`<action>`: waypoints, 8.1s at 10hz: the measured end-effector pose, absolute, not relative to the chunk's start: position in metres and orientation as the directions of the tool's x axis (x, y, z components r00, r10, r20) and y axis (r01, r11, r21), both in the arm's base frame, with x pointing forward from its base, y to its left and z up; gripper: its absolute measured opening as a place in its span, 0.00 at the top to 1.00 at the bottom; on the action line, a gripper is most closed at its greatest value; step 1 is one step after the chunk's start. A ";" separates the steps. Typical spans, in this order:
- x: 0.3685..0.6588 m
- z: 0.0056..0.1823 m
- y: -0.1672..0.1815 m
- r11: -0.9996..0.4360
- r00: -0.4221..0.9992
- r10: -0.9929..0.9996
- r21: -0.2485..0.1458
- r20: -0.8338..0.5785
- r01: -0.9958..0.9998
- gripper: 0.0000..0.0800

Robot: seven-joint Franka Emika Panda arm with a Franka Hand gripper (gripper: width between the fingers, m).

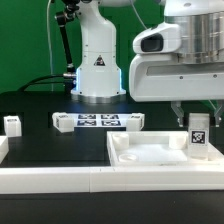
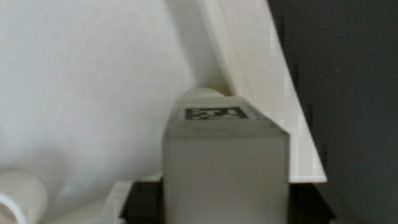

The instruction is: Assemble square table

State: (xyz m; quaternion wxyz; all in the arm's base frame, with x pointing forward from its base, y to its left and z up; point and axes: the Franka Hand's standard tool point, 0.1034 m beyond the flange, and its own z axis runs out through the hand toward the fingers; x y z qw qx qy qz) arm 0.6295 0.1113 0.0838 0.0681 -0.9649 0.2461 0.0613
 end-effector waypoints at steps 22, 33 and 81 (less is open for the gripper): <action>0.625 0.078 0.113 0.191 -0.194 -0.966 0.036 -0.173 -0.981 0.22; 0.622 0.079 0.118 -0.736 0.737 -0.663 -0.061 -0.131 -0.674 0.19; 0.622 0.084 0.114 -0.674 0.674 -0.729 -0.045 -0.122 -0.737 0.19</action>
Offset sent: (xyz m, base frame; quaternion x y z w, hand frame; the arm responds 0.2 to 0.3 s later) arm 0.0000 0.0000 0.0000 0.0000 0.0000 0.1938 0.9810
